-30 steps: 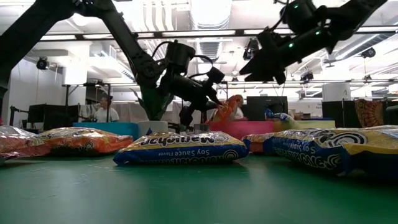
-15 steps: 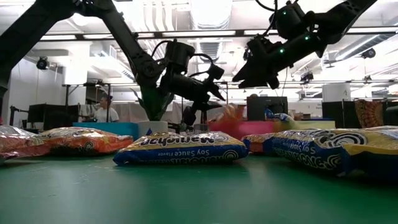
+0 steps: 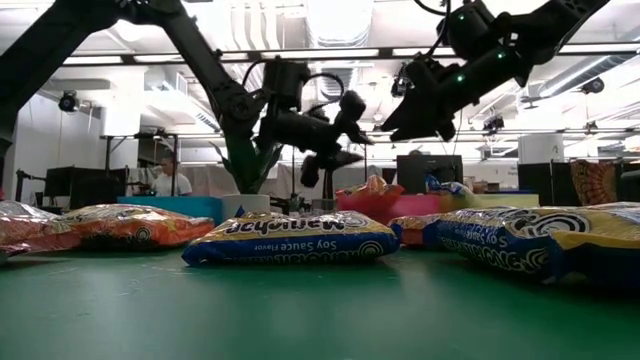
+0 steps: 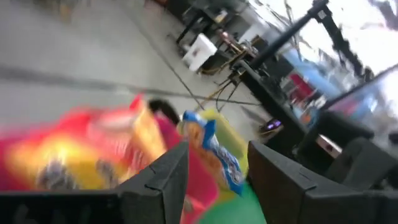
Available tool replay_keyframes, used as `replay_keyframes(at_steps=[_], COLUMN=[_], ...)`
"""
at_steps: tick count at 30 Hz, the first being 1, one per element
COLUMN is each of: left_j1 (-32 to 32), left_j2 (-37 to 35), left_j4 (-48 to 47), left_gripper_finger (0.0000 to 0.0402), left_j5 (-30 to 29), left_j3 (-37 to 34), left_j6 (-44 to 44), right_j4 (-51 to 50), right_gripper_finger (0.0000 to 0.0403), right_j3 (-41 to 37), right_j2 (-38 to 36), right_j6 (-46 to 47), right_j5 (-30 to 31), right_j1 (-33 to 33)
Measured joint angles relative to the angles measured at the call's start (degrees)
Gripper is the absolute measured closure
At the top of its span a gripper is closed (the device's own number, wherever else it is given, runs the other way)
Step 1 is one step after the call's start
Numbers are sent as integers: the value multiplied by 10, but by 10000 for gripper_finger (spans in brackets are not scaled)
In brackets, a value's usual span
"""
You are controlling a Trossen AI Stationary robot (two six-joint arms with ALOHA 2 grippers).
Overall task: Sort Maruchan noodles
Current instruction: Put the orange noodle pack in the red bin
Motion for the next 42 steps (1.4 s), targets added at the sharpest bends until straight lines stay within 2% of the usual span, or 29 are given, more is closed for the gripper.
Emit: replay_keyframes(at_steps=[4,6,10,14,21,26,33,42], left_j1=[-1,-1,0,-4,-4,-3,-2,0], left_j2=[4,10,30,62,104,136,133,152], left_j4=[-24,-77,-229,-332,-539,-643,-660,-623], left_gripper_finger=[260,265,276,293,321,331,345,359], left_j5=[-32,-58,-65,-84,-112,-113,-112,-113], left_j3=[34,56,113,178,302,383,432,392], left_j6=[194,244,281,325,328,334,360,354], right_j4=[-8,-17,-49,-75,-96,-96,-100,-100], right_gripper_finger=[197,197,197,197,197,197,197,197], right_j3=[0,0,0,-3,-15,-16,-16,-16], right_j2=[-17,-31,-70,-105,-139,-142,-141,-142], right_j6=[-4,-4,-4,-4,-6,-11,-11,-11], right_j5=[0,0,0,0,0,0,0,0], right_j1=[0,0,0,0,0,0,0,0])
